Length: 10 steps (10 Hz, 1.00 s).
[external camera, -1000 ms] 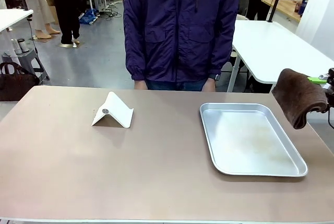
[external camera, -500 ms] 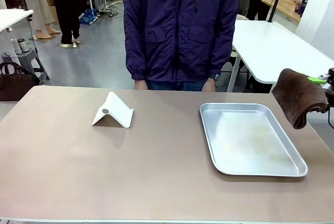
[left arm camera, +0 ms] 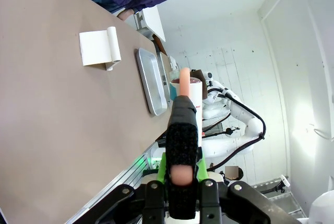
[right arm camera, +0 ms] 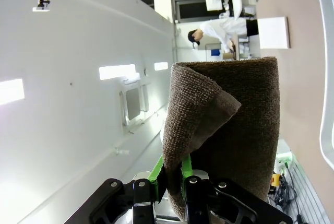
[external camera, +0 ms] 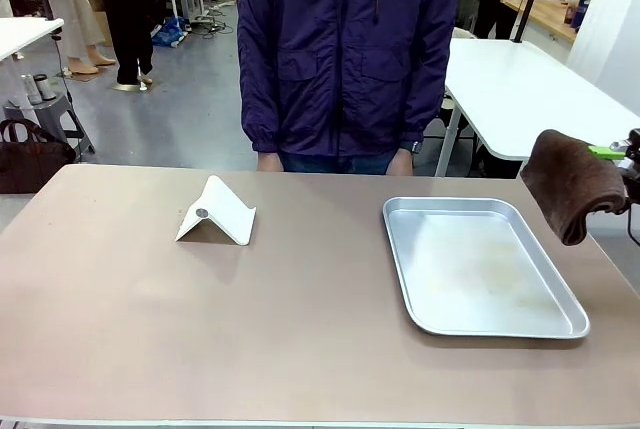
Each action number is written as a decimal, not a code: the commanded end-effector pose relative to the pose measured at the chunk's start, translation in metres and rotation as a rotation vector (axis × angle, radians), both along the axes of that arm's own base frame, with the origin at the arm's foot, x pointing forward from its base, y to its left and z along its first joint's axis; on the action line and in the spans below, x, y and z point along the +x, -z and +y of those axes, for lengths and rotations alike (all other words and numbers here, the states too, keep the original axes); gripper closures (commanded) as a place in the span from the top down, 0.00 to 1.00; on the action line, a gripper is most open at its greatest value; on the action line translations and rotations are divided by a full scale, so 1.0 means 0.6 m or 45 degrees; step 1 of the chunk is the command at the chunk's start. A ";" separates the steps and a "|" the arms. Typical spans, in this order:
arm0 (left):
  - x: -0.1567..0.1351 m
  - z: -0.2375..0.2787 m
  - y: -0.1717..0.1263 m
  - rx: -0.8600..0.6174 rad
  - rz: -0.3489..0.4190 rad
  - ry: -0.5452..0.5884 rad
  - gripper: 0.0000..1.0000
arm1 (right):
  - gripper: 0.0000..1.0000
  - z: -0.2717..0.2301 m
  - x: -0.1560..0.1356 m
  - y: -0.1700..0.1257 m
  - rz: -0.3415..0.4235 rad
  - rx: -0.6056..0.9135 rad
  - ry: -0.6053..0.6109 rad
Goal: Clean the surface of the table.
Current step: Return the Lint Roller and towel to their original positions.
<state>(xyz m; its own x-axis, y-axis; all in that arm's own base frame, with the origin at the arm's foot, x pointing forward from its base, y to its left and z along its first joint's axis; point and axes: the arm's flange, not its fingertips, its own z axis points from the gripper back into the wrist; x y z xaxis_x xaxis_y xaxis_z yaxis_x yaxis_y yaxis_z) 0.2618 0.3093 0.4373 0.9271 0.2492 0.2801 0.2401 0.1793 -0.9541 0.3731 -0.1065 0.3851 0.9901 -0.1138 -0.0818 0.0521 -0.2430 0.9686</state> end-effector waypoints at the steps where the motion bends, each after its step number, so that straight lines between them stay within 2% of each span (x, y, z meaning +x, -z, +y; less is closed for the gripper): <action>1: 0.009 -0.046 -0.045 -0.016 -0.002 -0.008 0.22 | 0.12 0.047 0.012 -0.036 -0.052 -0.040 0.055; 4: 0.070 -0.141 -0.081 0.099 0.042 0.075 0.22 | 0.12 0.150 0.064 -0.059 -0.072 -0.156 -0.021; 5: 0.087 -0.178 -0.091 0.135 0.030 0.074 0.22 | 0.12 0.190 0.078 -0.062 -0.089 -0.185 -0.044; 7: 0.113 -0.270 -0.106 0.221 0.073 0.032 0.22 | 0.12 0.279 0.105 -0.067 -0.156 -0.245 -0.031; 8: 0.124 -0.318 -0.103 0.306 0.036 0.015 0.22 | 0.12 0.321 0.116 -0.063 -0.167 -0.277 -0.065; 9: 0.140 -0.372 -0.090 0.406 0.042 0.002 0.22 | 0.12 0.362 0.134 -0.051 -0.146 -0.294 -0.091; 10: 0.149 -0.417 -0.079 0.449 0.096 0.004 0.22 | 0.12 0.394 0.154 -0.032 -0.112 -0.302 -0.105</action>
